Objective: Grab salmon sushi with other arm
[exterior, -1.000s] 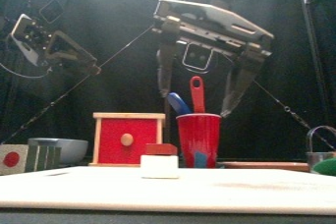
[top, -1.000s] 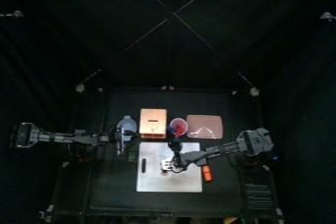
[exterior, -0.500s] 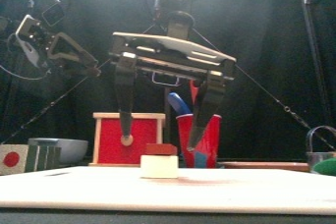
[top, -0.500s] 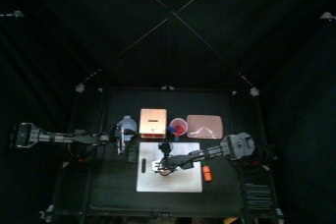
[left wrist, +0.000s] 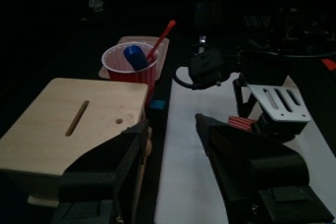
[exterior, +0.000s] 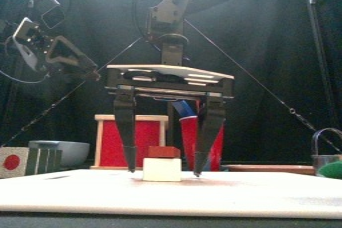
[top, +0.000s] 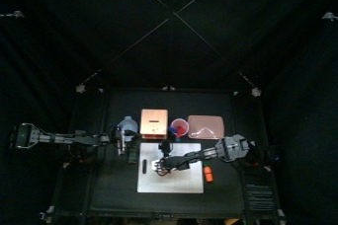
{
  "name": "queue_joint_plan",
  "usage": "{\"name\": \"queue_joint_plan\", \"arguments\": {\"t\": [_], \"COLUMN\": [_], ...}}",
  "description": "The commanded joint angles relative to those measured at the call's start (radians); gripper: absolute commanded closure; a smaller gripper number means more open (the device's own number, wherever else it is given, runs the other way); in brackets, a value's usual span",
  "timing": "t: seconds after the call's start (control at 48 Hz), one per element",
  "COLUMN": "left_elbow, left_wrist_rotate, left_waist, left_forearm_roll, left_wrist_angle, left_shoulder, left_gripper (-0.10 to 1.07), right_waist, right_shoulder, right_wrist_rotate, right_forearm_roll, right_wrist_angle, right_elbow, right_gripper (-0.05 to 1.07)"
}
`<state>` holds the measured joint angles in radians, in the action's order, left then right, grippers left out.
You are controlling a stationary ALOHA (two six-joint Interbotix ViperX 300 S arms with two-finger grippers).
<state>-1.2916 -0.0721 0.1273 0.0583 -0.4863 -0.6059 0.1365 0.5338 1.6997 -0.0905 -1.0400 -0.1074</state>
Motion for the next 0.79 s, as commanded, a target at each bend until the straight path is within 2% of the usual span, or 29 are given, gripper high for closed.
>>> {"name": "queue_joint_plan", "arguments": {"t": [0.0,0.188,0.396,0.625,0.771], "left_elbow": [0.009,0.003,-0.008,-0.008,0.003], "left_wrist_rotate": [0.0,0.0,0.002,0.002,0.002], "left_waist": [0.0,-0.002,-0.002,-0.002,-0.002], "left_forearm_roll": [0.011,0.017,0.04,0.054,0.055], "left_wrist_angle": [-0.006,-0.005,-0.005,0.0,0.023], "left_shoulder": [0.0,0.0,0.002,0.002,0.0], "left_gripper": [0.16,0.16,0.16,0.16,0.16], "right_waist": [-0.006,-0.011,-0.005,0.012,0.035], "right_shoulder": [-0.026,-0.028,-0.049,-0.169,-0.252], "right_wrist_rotate": [0.003,0.0,-0.028,-0.144,-0.229], "right_forearm_roll": [-0.002,-0.011,-0.052,-0.049,-0.026], "right_wrist_angle": [-0.002,-0.006,-0.02,-0.075,-0.13], "right_elbow": [-0.025,-0.028,-0.064,-0.051,0.023], "right_gripper": [0.1,0.25,0.26,0.26,0.26]}}
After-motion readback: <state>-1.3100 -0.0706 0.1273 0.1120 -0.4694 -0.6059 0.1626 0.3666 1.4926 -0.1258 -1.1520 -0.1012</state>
